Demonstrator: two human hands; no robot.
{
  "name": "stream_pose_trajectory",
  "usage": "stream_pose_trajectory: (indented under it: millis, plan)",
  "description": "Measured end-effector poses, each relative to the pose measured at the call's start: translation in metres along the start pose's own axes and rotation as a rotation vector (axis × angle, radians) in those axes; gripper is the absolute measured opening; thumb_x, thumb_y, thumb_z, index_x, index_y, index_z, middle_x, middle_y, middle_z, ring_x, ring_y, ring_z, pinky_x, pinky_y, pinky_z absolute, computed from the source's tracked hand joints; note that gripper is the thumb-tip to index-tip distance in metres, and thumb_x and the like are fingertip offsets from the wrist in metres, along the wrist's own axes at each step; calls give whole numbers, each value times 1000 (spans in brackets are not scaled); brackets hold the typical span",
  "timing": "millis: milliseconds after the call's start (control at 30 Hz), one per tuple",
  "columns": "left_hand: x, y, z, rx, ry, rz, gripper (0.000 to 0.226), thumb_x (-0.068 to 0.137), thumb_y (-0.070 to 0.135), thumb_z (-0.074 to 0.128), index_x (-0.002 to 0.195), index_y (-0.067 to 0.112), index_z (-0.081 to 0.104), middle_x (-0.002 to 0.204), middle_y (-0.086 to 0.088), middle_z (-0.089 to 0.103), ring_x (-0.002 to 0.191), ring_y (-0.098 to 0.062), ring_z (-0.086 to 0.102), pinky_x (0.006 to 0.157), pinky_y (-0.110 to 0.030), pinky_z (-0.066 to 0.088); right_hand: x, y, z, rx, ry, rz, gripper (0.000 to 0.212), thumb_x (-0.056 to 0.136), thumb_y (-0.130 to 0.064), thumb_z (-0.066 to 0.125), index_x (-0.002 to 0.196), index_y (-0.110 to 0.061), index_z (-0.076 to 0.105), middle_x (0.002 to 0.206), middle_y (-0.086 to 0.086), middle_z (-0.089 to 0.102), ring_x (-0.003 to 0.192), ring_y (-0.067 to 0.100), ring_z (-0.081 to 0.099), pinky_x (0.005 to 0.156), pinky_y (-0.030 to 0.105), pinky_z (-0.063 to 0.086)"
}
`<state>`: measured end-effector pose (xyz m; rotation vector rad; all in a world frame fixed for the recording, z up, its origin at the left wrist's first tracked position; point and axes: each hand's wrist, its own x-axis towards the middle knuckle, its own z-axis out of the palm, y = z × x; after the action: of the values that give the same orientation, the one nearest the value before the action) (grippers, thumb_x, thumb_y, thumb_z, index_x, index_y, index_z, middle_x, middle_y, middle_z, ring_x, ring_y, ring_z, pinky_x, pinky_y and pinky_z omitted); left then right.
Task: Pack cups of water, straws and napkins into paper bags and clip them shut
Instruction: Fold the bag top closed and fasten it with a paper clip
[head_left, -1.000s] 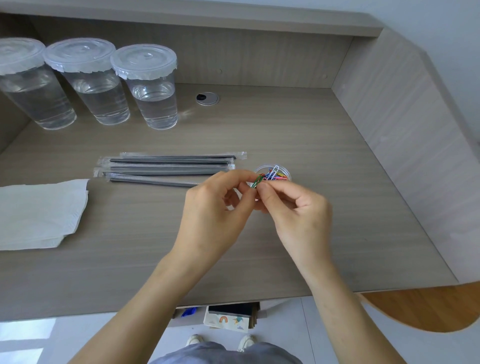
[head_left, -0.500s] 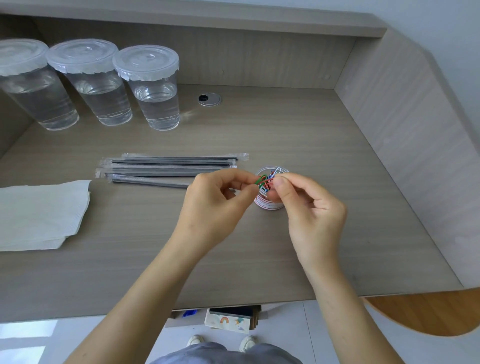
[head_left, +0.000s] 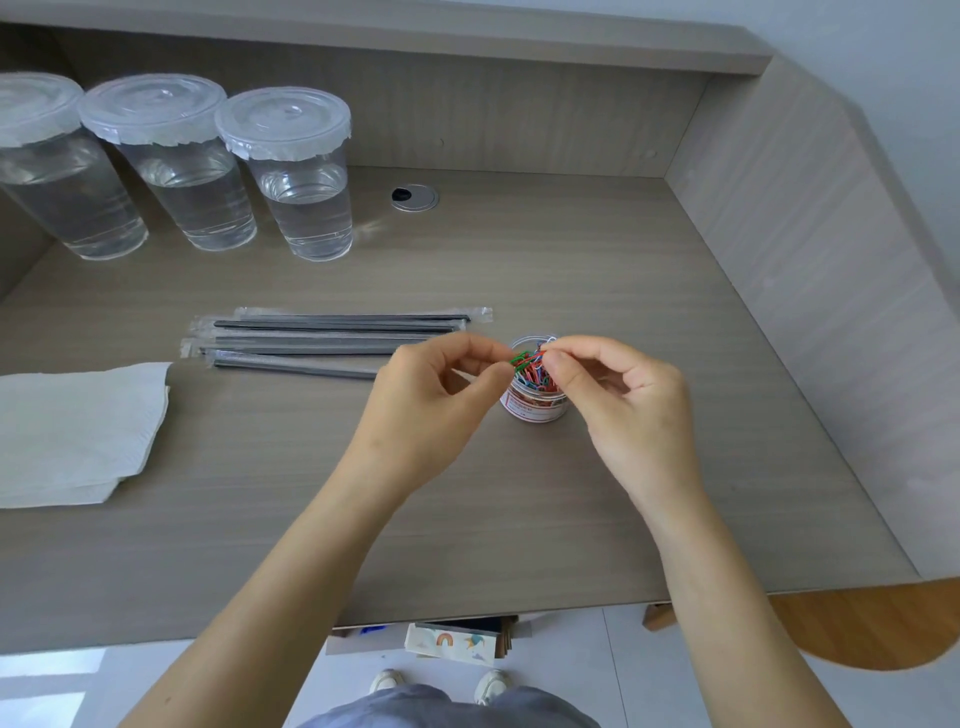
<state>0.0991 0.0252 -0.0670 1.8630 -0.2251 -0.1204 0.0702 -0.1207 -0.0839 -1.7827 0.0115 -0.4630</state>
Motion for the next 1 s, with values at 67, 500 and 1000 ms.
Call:
stream_pose_trajectory:
  millis: [67,500,1000]
  plan:
    - [4,0,2,104,6,72,22,83,18,65,73,37,62,59,27,58,50,-3,44,52,-9,33,5,3,-4,-88,9,14,24,83,-14,68,75,-37,68,74,-18,69,69,1,63,68,15,47]
    - [10,-4,-3,160,51,141,20,86,21,60,78,40,60,69,35,57,70,-9,55,61,-9,40,26,17,-12,-483,7,-58,6,81,-18,70,81,-22,75,80,-13,48,66,-2,46,60,15,35]
    - [13,-3,-1,154,21,142,22,86,22,60,75,40,60,69,35,56,65,1,50,57,-6,37,44,20,-4,-597,-7,-24,12,78,-19,72,89,-16,76,82,1,72,68,12,60,70,27,47]
